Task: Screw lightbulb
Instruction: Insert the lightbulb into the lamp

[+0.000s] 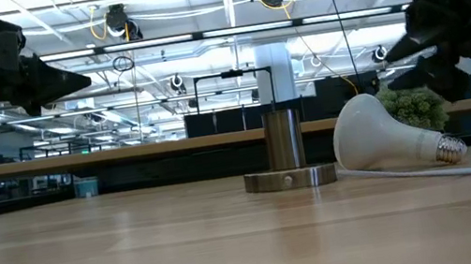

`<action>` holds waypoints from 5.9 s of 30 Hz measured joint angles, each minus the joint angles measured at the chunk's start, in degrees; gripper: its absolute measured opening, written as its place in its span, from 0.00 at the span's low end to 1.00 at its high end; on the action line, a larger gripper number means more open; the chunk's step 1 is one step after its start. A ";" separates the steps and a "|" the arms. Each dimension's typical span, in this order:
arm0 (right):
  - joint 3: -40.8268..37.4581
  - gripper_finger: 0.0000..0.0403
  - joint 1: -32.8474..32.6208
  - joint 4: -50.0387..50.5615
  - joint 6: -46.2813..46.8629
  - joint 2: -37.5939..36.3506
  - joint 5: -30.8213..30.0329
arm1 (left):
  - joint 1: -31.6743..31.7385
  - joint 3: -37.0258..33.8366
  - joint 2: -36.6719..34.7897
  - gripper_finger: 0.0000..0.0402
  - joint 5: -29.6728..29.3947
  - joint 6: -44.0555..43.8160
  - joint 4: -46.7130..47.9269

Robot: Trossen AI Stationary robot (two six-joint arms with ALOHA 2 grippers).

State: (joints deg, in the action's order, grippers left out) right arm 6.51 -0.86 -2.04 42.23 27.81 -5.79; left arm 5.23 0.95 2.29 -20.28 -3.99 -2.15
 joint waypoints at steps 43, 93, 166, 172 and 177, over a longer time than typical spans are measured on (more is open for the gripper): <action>48.42 0.51 -8.54 38.89 3.76 70.55 -4.25 | 0.00 0.00 0.02 0.00 0.01 0.00 0.00; 23.68 0.37 -11.89 -63.04 -39.84 65.29 -8.82 | 0.00 -0.09 -0.01 0.00 -0.02 0.01 -0.79; 23.73 0.39 -7.10 -53.35 -31.16 65.25 -7.31 | 0.00 0.00 -0.01 0.00 0.25 2.69 -1.31; 23.70 0.39 -7.12 -53.33 -30.66 65.25 -7.27 | 0.00 0.00 -0.01 0.00 0.25 2.71 -1.31; 23.70 0.39 -7.13 -53.35 -30.23 65.25 -5.79 | 0.00 0.00 -0.01 0.00 0.25 2.70 -1.31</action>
State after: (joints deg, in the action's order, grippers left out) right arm 30.22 -7.99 -55.40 12.00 93.06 -11.58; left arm 5.23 0.95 2.28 -20.03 -1.29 -3.46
